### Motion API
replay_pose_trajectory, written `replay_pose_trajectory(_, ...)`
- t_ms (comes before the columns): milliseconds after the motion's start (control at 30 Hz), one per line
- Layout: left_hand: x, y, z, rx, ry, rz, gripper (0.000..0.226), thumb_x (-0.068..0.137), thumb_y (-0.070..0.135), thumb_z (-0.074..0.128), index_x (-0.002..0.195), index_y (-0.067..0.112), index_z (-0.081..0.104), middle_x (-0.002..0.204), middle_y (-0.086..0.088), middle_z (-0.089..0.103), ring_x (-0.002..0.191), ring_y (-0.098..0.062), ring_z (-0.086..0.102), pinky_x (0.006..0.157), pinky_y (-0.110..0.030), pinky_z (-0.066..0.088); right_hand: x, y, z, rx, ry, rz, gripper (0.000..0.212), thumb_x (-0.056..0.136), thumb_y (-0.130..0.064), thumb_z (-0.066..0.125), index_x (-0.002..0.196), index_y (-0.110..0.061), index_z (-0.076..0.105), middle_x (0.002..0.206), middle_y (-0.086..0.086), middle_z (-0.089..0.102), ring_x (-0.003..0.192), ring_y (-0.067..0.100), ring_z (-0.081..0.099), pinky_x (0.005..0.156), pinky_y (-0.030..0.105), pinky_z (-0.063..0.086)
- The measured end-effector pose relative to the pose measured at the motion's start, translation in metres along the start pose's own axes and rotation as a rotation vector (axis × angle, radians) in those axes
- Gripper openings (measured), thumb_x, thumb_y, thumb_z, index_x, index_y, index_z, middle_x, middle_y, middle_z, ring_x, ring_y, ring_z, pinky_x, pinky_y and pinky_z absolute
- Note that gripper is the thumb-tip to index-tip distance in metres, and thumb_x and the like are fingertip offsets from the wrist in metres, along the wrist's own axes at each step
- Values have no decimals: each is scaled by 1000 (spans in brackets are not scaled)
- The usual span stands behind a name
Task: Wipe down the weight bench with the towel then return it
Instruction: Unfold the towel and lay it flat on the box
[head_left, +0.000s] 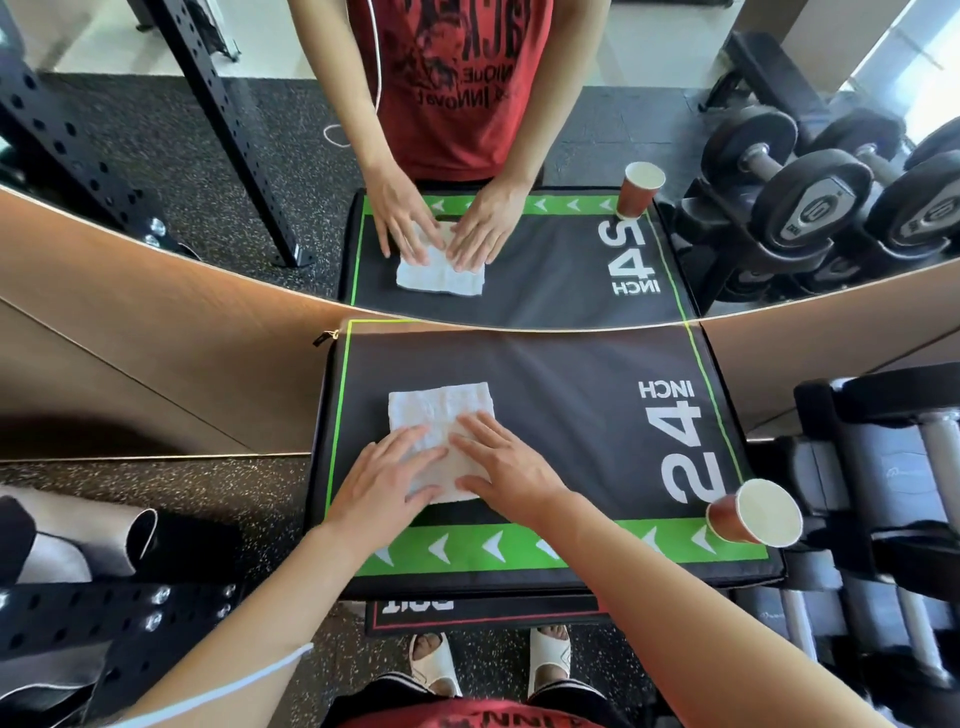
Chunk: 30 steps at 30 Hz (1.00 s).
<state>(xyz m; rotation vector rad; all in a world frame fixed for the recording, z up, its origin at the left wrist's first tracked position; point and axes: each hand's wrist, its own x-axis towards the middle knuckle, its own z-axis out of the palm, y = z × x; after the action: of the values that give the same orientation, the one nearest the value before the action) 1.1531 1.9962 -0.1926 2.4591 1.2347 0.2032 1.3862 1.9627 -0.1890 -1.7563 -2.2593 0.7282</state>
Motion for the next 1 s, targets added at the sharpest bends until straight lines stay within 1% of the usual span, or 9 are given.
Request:
replay_pose_trajectory(67,3,-16,-6,1,-7,-10,54,95,46,69,147,35,56,161,6,39,151,-19,34,120,-45,36,16,-6,2,-7,-10,-8,66,101,-44,60,159,-23,36,171,-4,16,158,15,5,124,27,11)
replay_pose_trajectory(167,8,-37,-15,-7,-13,-22,53,96,47,66,147,35,55,160,7,38,150,-17,35,117,-50,38,38,-13,4,-11,10,-16,65,100,-44,62,158,-24,39,170,-4,19,158,16,8,124,29,17)
replay_pose_trajectory(233,12,-50,-20,3,-16,-20,53,97,48,65,147,36,54,161,7,37,150,-17,34,116,-51,38,52,-17,5,-27,11,-30,65,100,-44,62,157,-22,40,169,0,22,158,20,11,125,31,18)
replay_pose_trajectory(367,19,-68,-30,15,-49,-61,53,101,51,57,152,41,46,166,13,27,155,-12,23,123,-55,27,78,-21,9,-88,-6,-45,66,101,-46,58,158,-20,37,170,3,20,158,25,10,126,41,18)
replay_pose_trajectory(500,26,-80,-37,17,-67,-80,53,103,51,54,154,43,41,169,15,21,158,-9,15,124,-57,22,95,-25,10,-136,-50,-18,67,104,-50,50,162,-25,27,172,-1,10,159,20,1,127,42,11)
replay_pose_trajectory(800,37,-83,-51,5,-123,-131,53,104,48,51,156,43,37,171,15,16,159,-8,9,126,-60,16,108,-37,0,-202,-129,54,67,106,-54,40,164,-31,15,172,-7,-1,158,14,-6,128,45,7)
replay_pose_trajectory(900,38,-78,-53,18,-152,-162,54,105,43,52,156,44,35,172,15,13,160,-10,4,126,-62,12,103,-42,1,-206,-125,73,66,107,-52,39,164,-31,14,172,-7,-2,158,14,-7,128,47,6)
replay_pose_trajectory(1000,32,-68,-50,18,-151,-206,55,106,40,51,158,41,34,174,11,11,161,-13,2,127,-61,10,94,-47,2,-202,-117,93,65,108,-47,39,164,-28,13,172,-6,-2,158,15,-7,128,48,7)
